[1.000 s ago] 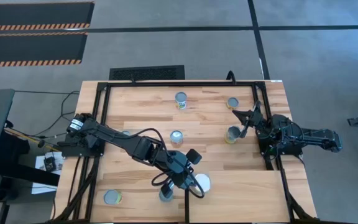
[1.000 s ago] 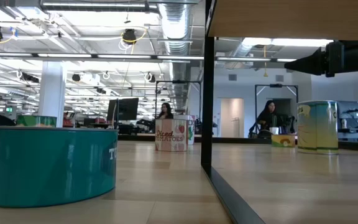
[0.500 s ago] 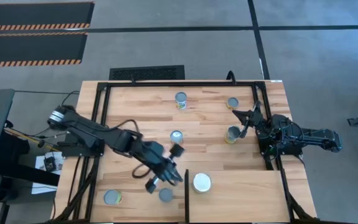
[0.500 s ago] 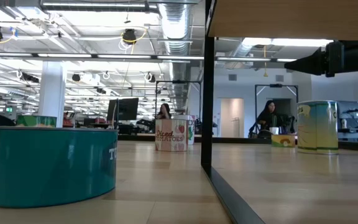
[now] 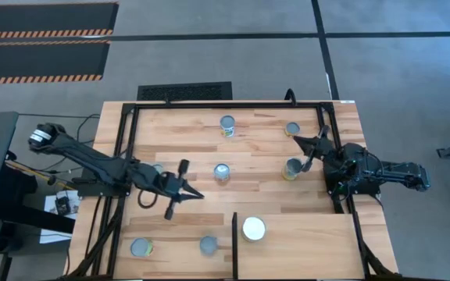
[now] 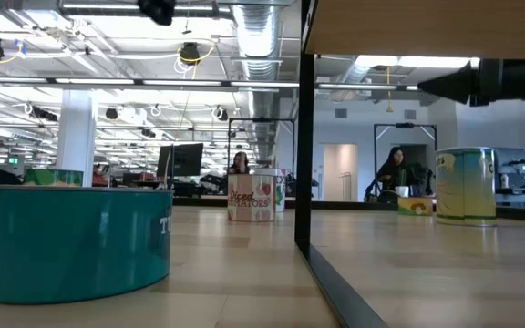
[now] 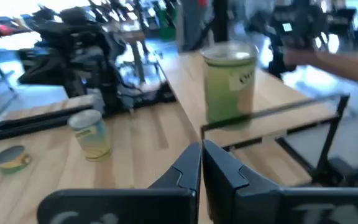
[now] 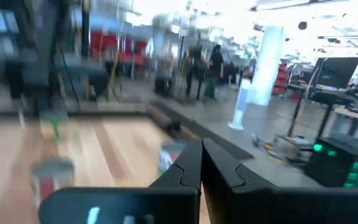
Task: Pick and place cans onto a shelf
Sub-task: Put the canned oranges on the shelf
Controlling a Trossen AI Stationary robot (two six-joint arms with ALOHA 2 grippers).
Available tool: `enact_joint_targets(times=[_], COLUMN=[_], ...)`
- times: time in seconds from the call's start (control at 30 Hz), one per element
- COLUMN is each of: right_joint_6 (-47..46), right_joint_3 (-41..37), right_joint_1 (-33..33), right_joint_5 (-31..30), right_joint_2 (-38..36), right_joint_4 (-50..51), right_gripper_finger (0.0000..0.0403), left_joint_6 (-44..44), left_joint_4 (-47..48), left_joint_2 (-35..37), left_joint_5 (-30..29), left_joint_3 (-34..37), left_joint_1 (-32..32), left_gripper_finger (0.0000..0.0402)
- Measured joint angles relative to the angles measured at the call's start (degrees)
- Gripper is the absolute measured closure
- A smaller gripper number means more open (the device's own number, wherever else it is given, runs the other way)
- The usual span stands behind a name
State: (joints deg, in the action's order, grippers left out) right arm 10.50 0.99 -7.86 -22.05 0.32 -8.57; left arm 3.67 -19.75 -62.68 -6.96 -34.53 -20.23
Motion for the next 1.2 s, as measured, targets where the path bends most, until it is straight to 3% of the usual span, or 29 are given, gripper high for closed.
enact_joint_targets(times=[0.2,0.33,0.47,0.77,1.0,1.2], right_joint_6=[-4.53,-4.95,-5.62,-5.65,-9.50,-13.98], right_joint_3=[0.20,0.51,3.69,20.20,38.70,56.07], right_joint_1=[0.00,0.14,2.85,19.18,33.92,43.71], right_joint_5=[3.41,11.12,11.85,11.43,9.48,4.23], right_joint_2=[0.01,0.14,4.81,28.67,47.00,59.14], right_joint_4=[-10.34,-10.71,-9.46,-1.48,14.13,27.95], right_gripper_finger=[0.0376,0.0395,0.0397,0.0399,0.0398,0.0361], left_joint_6=[-2.71,-5.02,-5.51,-6.68,-7.18,-7.18], left_joint_4=[-5.92,-5.55,-6.08,-6.51,-6.08,-5.01], left_joint_2=[5.61,7.43,9.18,10.28,10.26,10.26], left_joint_5=[-5.33,-5.45,-4.63,-0.84,-0.83,-0.87], left_joint_3=[8.76,10.76,12.88,14.23,14.23,14.21], left_joint_1=[0.16,1.89,4.83,9.78,11.13,12.21], left_gripper_finger=[0.0395,0.0395,0.0395,0.0395,0.0395,0.0395])
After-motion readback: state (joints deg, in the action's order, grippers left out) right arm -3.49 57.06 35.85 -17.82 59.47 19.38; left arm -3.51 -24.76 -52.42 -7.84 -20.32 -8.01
